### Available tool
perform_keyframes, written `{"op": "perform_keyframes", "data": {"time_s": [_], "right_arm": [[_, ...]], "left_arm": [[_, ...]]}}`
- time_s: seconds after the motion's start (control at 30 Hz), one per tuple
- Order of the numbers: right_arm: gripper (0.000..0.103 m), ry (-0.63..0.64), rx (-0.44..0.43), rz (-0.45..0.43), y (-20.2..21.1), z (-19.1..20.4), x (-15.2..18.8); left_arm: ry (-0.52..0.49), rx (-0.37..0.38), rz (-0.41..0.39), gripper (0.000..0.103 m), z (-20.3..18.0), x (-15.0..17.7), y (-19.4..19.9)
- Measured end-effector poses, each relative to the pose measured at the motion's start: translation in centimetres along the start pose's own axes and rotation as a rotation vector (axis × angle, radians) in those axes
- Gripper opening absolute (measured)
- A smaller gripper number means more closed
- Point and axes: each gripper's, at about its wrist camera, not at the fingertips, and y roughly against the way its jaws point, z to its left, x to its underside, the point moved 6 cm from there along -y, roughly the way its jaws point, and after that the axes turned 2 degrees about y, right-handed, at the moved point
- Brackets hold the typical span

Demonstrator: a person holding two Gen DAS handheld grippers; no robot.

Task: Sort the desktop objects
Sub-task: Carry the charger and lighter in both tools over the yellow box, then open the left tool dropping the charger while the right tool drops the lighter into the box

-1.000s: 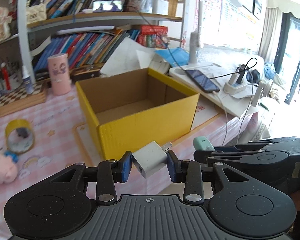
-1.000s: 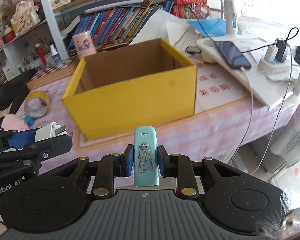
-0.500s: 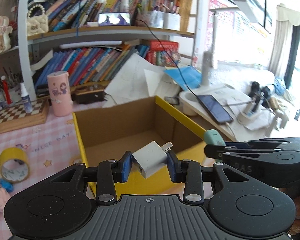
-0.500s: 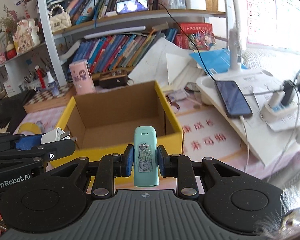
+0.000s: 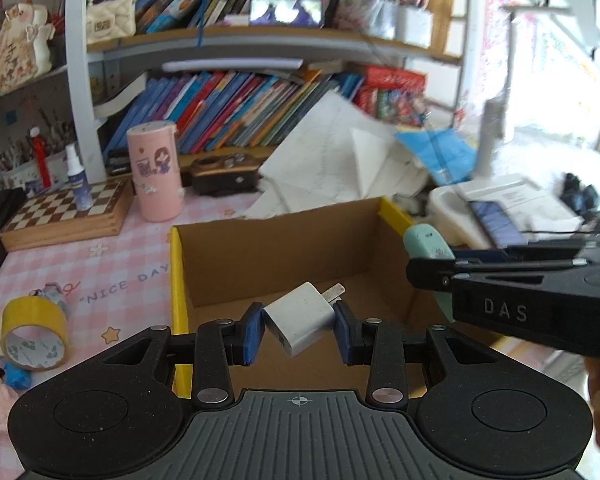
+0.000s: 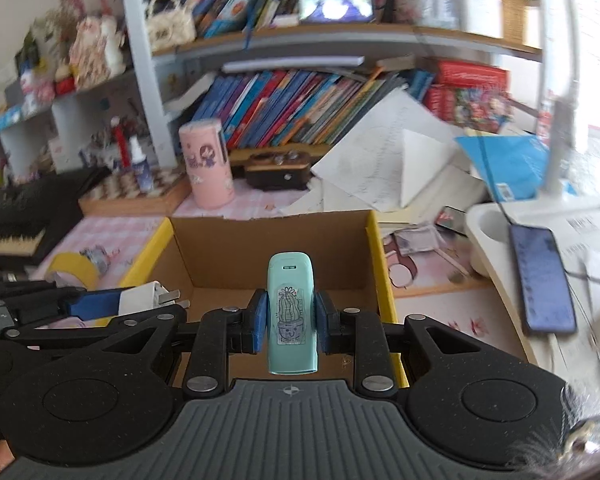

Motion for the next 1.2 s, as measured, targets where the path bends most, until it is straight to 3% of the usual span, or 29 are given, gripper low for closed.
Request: {"op": "perform_keyframes", "data": {"time_s": [0.1, 0.33, 0.73, 0.9, 1.2], "right_arm": [[0.023, 0.078, -0.012, 0.072, -3.3, -0.4, -0.5], [0.023, 0.292, -0.033, 0.232, -9.7, -0.4, 0.0], [0.023, 0.341, -0.159, 0.473, -13.6, 0.1, 1.4], [0.023, 0.352, -0.164, 0.498, -13.7, 0.3, 1.8], [0.023, 0.33, -0.167, 0.454, -13.1, -0.1, 1.3]], "left_arm": [[-0.02, -0.041, 0.061, 0.035, 0.1, -0.1, -2.4], [-0.027, -0.054, 0.177, 0.035, 0.1, 0.4, -6.3], [-0.065, -0.061, 0.289, 0.035, 0.3, 1.5, -8.4], [-0.068, -0.054, 0.312, 0.036, 0.3, 1.6, -8.6], [-0.079, -0.073, 0.296, 0.041, 0.0, 1.6, -8.5]]}}
